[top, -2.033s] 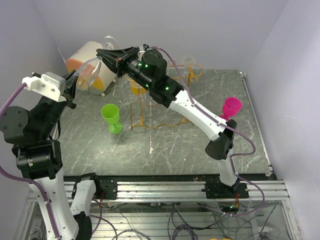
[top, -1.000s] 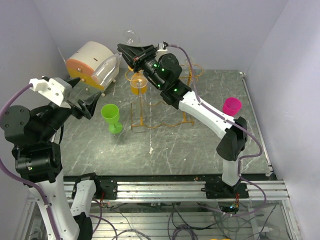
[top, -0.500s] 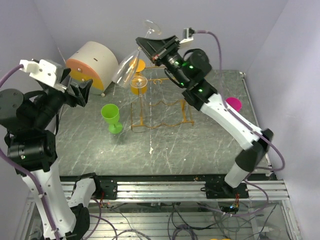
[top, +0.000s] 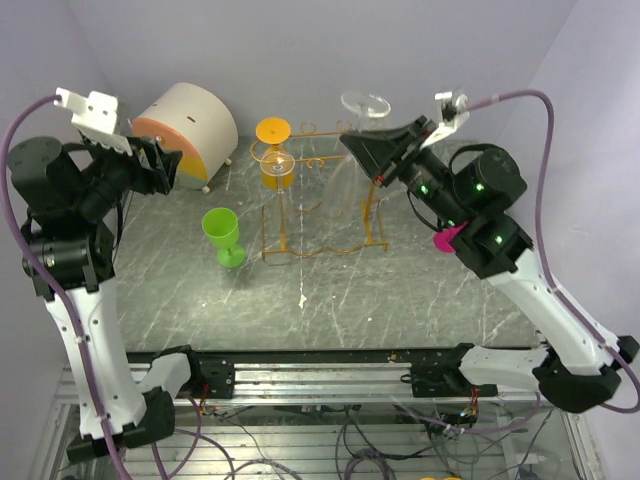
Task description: Place the wine glass upside down on the wine glass rack
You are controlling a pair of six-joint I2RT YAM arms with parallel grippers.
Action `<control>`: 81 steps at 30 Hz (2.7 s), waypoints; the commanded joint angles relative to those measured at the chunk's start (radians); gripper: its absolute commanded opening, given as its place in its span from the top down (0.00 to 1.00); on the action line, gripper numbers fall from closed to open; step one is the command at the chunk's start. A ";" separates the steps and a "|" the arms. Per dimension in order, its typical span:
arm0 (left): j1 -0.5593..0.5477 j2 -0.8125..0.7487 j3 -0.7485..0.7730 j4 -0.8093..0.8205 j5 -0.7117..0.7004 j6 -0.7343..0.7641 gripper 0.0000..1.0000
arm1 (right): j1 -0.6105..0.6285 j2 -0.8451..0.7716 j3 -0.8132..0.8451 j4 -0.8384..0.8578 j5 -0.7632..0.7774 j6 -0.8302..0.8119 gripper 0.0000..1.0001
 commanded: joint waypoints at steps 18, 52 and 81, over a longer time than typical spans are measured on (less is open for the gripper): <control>0.016 0.138 0.027 -0.187 -0.023 0.106 0.29 | -0.339 -0.256 -0.530 -0.112 -0.113 -0.410 1.00; 0.002 0.105 -0.058 -0.164 -0.118 0.125 0.29 | -0.471 -0.059 -0.558 0.184 -0.277 -0.209 1.00; 0.002 0.104 -0.077 -0.156 -0.058 0.115 0.27 | -0.496 0.009 -0.620 0.263 -0.294 -0.157 0.97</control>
